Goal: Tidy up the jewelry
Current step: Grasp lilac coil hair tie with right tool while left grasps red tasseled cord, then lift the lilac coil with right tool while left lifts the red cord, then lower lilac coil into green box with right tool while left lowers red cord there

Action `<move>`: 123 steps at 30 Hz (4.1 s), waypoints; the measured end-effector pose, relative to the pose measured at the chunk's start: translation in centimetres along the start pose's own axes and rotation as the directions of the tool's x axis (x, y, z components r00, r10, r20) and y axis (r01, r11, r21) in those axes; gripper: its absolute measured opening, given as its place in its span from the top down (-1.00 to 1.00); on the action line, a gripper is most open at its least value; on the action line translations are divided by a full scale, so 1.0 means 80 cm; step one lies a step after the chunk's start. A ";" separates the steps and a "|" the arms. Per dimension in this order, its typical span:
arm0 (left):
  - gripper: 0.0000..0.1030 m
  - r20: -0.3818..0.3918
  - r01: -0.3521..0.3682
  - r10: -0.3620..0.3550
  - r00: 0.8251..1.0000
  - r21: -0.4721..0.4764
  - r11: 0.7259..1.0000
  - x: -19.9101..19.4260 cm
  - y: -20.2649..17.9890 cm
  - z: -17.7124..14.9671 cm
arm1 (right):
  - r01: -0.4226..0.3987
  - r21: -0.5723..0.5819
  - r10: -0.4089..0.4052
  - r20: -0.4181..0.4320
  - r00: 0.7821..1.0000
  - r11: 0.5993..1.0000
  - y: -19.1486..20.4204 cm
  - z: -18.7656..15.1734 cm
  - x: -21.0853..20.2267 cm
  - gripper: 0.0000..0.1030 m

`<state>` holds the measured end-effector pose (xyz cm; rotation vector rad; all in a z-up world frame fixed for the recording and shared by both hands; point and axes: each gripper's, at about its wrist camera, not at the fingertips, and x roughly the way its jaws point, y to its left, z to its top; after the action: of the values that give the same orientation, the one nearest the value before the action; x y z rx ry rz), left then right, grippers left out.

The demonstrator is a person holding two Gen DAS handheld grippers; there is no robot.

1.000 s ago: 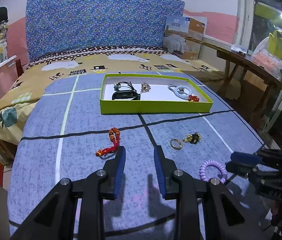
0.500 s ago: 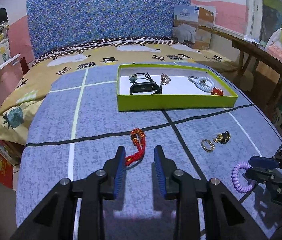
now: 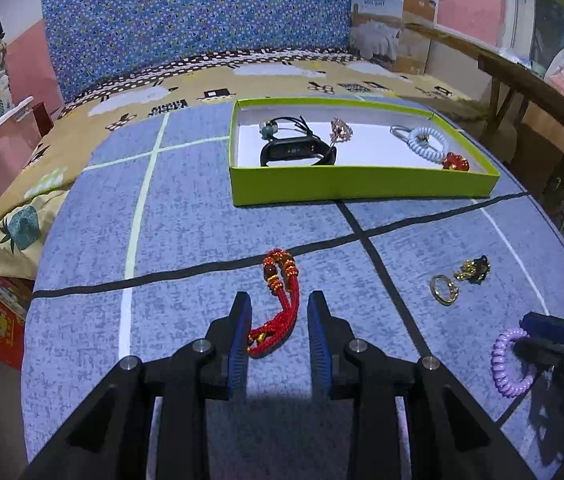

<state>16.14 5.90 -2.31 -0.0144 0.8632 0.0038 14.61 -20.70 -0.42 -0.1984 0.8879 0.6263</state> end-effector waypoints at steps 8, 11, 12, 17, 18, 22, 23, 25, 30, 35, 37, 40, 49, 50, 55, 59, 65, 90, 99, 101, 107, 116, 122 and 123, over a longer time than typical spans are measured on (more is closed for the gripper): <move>0.68 -0.010 0.006 -0.005 1.000 0.037 0.999 0.003 -0.008 0.000 | 0.001 0.013 -0.001 0.006 1.000 1.000 -0.004 0.000 -0.001 0.81; 0.78 -0.007 0.040 -0.039 0.999 0.031 0.999 -0.002 -0.008 -0.004 | -0.001 0.025 0.001 0.014 1.000 1.000 -0.007 -0.001 -0.004 0.82; 0.79 -0.004 0.058 -0.058 0.998 0.022 0.998 -0.005 -0.007 -0.005 | -0.002 0.029 0.001 0.015 1.000 1.000 -0.008 -0.001 -0.005 0.82; 0.80 0.047 0.123 -0.123 0.991 0.004 0.992 -0.028 -0.010 -0.017 | -0.007 0.047 0.005 0.033 0.999 0.999 -0.013 -0.003 -0.012 0.82; 0.81 0.058 0.133 -0.133 0.989 0.004 0.991 -0.033 -0.011 -0.019 | -0.009 0.050 0.007 0.038 0.999 0.999 -0.013 -0.002 -0.014 0.82; 0.81 0.102 0.167 -0.167 0.981 0.009 0.986 -0.056 -0.017 -0.024 | -0.016 0.061 0.012 0.067 0.998 0.998 -0.016 -0.003 -0.025 0.82; 0.81 0.114 0.175 -0.175 0.978 0.009 0.984 -0.063 -0.019 -0.026 | -0.017 0.065 0.012 0.074 0.997 0.998 -0.018 -0.002 -0.028 0.82; 0.81 0.131 0.189 -0.188 0.973 0.004 0.982 -0.072 -0.021 -0.026 | -0.020 0.072 0.013 0.087 0.996 0.997 -0.018 -0.002 -0.032 0.82; 0.81 0.157 0.212 -0.209 0.965 -0.004 0.977 -0.088 -0.026 -0.029 | -0.032 0.101 0.020 0.115 0.993 0.994 -0.022 0.001 -0.043 0.82; 0.81 0.161 0.212 -0.210 0.964 0.001 0.977 -0.090 -0.032 -0.029 | -0.033 0.115 0.019 0.126 0.992 0.993 -0.028 0.003 -0.049 0.82; 0.81 0.164 0.211 -0.209 0.964 0.004 0.977 -0.091 -0.034 -0.028 | -0.032 0.118 0.016 0.131 0.991 0.993 -0.029 0.005 -0.051 0.82; 0.81 0.169 0.204 -0.202 0.965 0.004 0.979 -0.090 -0.037 -0.024 | -0.027 0.122 0.011 0.136 0.991 0.992 -0.032 0.009 -0.052 0.82; 0.93 0.195 0.194 -0.192 0.962 0.009 0.981 -0.084 -0.036 0.000 | -0.020 0.124 0.001 0.147 0.989 0.992 -0.044 0.030 -0.045 0.82; 0.95 0.199 0.194 -0.192 0.961 0.010 0.981 -0.082 -0.036 0.004 | -0.018 0.124 -0.001 0.149 0.989 0.992 -0.045 0.033 -0.044 0.82; 0.99 0.196 0.201 -0.200 0.960 0.012 0.979 -0.076 -0.030 0.010 | -0.015 0.125 -0.005 0.155 0.988 0.992 -0.050 0.043 -0.040 0.82; 0.98 0.184 0.239 -0.240 0.953 0.027 0.971 -0.082 -0.022 0.005 | -0.023 0.123 0.004 0.153 0.988 0.992 -0.050 0.041 -0.039 0.82; 0.31 0.128 0.225 -0.225 0.966 0.010 0.974 -0.073 -0.022 -0.012 | -0.035 0.125 0.017 0.149 0.989 0.992 -0.048 0.039 -0.036 0.82; 0.79 -0.031 0.139 -0.136 0.990 0.125 0.982 -0.042 -0.063 -0.049 | -0.039 0.131 0.021 0.142 0.990 0.991 -0.049 0.031 -0.037 0.82; 0.81 0.034 0.168 -0.174 0.984 0.125 0.978 -0.060 -0.061 -0.043 | -0.038 0.132 0.017 0.152 0.988 0.991 -0.050 0.033 -0.038 0.82; 0.81 0.055 0.176 -0.183 0.982 0.119 0.977 -0.065 -0.059 -0.038 | -0.037 0.131 0.017 0.154 0.988 0.991 -0.051 0.035 -0.039 0.82; 0.81 0.103 0.192 -0.203 0.974 0.106 0.976 -0.074 -0.054 -0.018 | -0.034 0.116 0.015 0.165 0.986 0.993 -0.052 0.044 -0.041 0.82; 0.81 0.148 0.200 -0.214 0.966 0.105 0.974 -0.065 -0.057 0.022 | -0.019 0.099 0.000 0.187 0.982 0.995 -0.064 0.075 -0.038 0.82; 0.81 0.168 0.197 -0.216 0.962 0.119 0.973 -0.050 -0.061 0.051 | -0.013 0.098 -0.006 0.192 0.981 0.995 -0.076 0.100 -0.026 0.82; 0.81 0.172 0.196 -0.215 0.961 0.121 0.973 -0.048 -0.062 0.054 | -0.011 0.097 -0.008 0.192 0.981 0.995 -0.078 0.104 -0.023 0.82</move>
<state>16.99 1.02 3.45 -0.0068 0.6723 -0.2321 22.96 -23.08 5.66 -0.0475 0.7298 0.5911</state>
